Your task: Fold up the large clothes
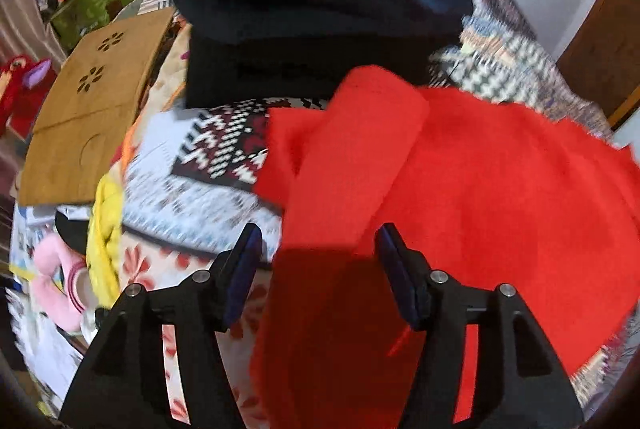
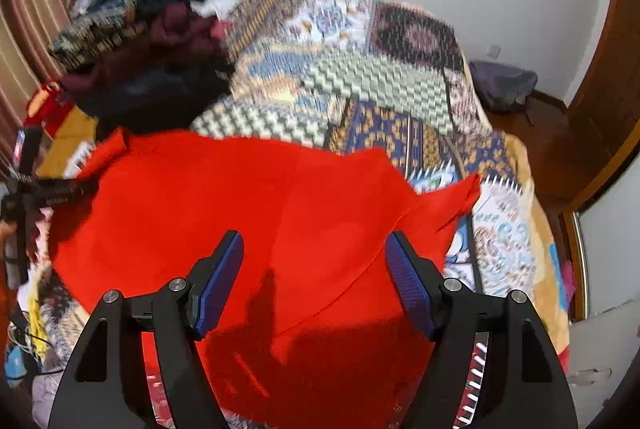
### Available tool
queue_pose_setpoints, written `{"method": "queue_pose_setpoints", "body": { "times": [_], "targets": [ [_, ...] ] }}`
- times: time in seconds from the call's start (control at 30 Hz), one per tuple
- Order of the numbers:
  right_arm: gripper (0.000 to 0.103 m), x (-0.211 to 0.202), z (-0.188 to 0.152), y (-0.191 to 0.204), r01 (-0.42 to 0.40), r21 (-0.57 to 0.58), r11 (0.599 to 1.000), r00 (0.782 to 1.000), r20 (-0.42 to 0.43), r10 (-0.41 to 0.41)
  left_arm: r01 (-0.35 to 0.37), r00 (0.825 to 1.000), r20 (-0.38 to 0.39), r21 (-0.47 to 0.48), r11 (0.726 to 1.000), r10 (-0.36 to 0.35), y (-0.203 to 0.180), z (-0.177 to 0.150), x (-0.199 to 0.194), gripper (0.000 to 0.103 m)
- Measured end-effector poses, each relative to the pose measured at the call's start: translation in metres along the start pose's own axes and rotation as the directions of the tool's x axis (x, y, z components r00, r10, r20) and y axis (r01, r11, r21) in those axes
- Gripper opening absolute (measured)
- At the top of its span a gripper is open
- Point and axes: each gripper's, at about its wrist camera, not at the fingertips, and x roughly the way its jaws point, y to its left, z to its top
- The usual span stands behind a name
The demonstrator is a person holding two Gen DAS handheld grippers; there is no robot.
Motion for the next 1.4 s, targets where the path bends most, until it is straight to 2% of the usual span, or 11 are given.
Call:
{"method": "queue_pose_setpoints", "body": {
  "times": [0.1,0.23,0.37,0.47,0.53,0.7,0.93,1.13,1.2,1.3,1.4],
  "targets": [
    [0.07,0.013,-0.008,-0.007,0.037,0.001,0.999,0.998,-0.042,-0.037,-0.025,1.0,0.005,0.001,1.0,0.025,0.001,0.012,0.012,0.059],
    [0.07,0.006,-0.014,-0.016,0.046,-0.003,0.999,0.998,-0.03,-0.046,-0.105,0.992,0.06,-0.094,0.99,0.111,0.031,0.03,0.005,0.059],
    [0.07,0.0,-0.016,-0.018,0.07,-0.003,0.998,0.997,-0.024,-0.07,-0.045,0.994,0.085,-0.252,0.967,0.069,0.074,0.033,-0.005,0.06],
    [0.07,-0.005,-0.015,-0.015,0.075,0.0,0.997,0.997,-0.016,-0.075,-0.092,0.989,0.083,-0.283,0.955,0.12,0.086,0.027,-0.012,0.06],
    [0.07,-0.008,-0.014,-0.013,0.074,-0.002,0.997,0.997,-0.005,-0.074,-0.096,0.989,0.086,-0.283,0.954,0.124,0.089,0.018,-0.019,0.06],
    [0.07,-0.026,-0.011,-0.002,0.062,-0.021,0.998,0.997,0.038,-0.061,-0.044,0.989,0.127,-0.258,0.965,0.079,0.077,-0.005,-0.051,0.06],
    [0.07,-0.054,-0.006,0.021,0.009,-0.043,0.999,0.993,0.121,-0.004,0.096,0.977,0.208,-0.249,0.964,-0.043,0.054,-0.042,-0.102,0.06],
    [0.071,-0.061,-0.003,0.052,-0.056,-0.085,0.995,0.986,0.151,0.068,0.23,0.961,0.213,-0.277,0.933,-0.173,0.036,-0.084,-0.115,0.064],
    [0.072,-0.056,-0.003,0.064,-0.074,-0.104,0.992,0.986,0.142,0.089,0.287,0.95,0.212,-0.297,0.911,-0.23,0.033,-0.098,-0.113,0.064],
    [0.072,-0.044,-0.004,0.082,-0.101,-0.131,0.986,0.987,0.111,0.116,0.31,0.947,0.184,-0.32,0.895,-0.263,0.028,-0.115,-0.105,0.064],
    [0.073,-0.026,-0.005,0.096,-0.111,-0.151,0.982,0.99,0.066,0.122,0.369,0.929,0.152,-0.387,0.845,-0.337,0.03,-0.13,-0.087,0.064]
  ]
}}
